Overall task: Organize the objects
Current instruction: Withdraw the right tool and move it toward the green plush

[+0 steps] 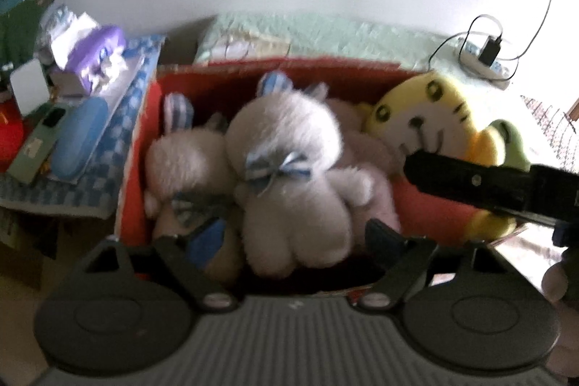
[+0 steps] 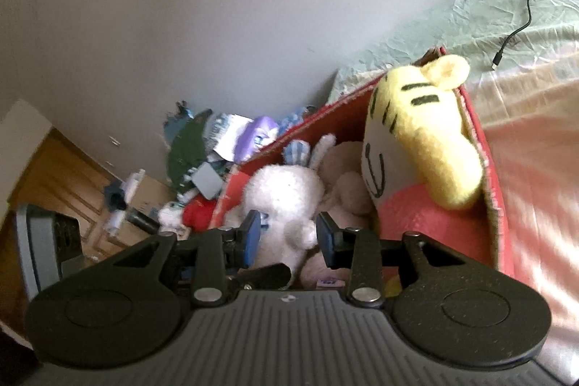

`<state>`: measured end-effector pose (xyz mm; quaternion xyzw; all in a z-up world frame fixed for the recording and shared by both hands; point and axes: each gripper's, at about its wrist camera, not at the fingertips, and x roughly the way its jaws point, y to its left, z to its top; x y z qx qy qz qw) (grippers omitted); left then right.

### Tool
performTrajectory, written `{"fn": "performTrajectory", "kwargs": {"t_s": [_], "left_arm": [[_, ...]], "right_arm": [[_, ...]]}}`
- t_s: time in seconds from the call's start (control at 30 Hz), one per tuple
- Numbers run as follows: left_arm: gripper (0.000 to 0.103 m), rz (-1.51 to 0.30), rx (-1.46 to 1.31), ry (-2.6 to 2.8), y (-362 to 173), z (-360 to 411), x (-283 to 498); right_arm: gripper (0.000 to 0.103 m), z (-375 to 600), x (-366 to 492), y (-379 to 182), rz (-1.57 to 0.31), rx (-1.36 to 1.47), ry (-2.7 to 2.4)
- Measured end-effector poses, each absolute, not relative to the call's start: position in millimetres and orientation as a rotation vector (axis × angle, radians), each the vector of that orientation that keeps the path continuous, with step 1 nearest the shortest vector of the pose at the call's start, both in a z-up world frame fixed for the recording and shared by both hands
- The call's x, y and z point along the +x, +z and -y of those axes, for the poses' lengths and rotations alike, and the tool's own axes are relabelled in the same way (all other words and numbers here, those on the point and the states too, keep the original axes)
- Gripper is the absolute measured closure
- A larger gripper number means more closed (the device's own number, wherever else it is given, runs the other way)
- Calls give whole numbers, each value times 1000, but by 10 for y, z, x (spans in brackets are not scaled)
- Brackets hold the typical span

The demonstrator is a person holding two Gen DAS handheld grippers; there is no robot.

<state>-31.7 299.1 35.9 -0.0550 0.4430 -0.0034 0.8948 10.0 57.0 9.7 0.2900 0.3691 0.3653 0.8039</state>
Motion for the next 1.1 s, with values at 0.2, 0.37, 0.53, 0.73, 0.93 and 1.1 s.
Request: {"fn": "performTrajectory", "kwargs": {"t_s": [0.2, 0.37, 0.53, 0.73, 0.93, 1.1], "left_arm": [[17, -852, -131, -62, 643, -2699, -339], [17, -819, -114, -153, 777, -2259, -312], [17, -811, -96, -261, 774, -1792, -286], [17, -818, -78, -373, 679, -1249, -287], [17, -826, -166, -456, 565, -978, -217], [17, -856, -170, -441, 415, -773, -217]], "right_arm": [[64, -88, 22, 215, -739, 686, 791], [64, 461, -60, 305, -673, 688, 710], [64, 933, -34, 263, -639, 573, 542], [64, 1184, 260, 201, -611, 301, 398], [64, 1039, 600, 78, -597, 85, 479], [64, 901, 887, -93, -610, -59, 569]]}}
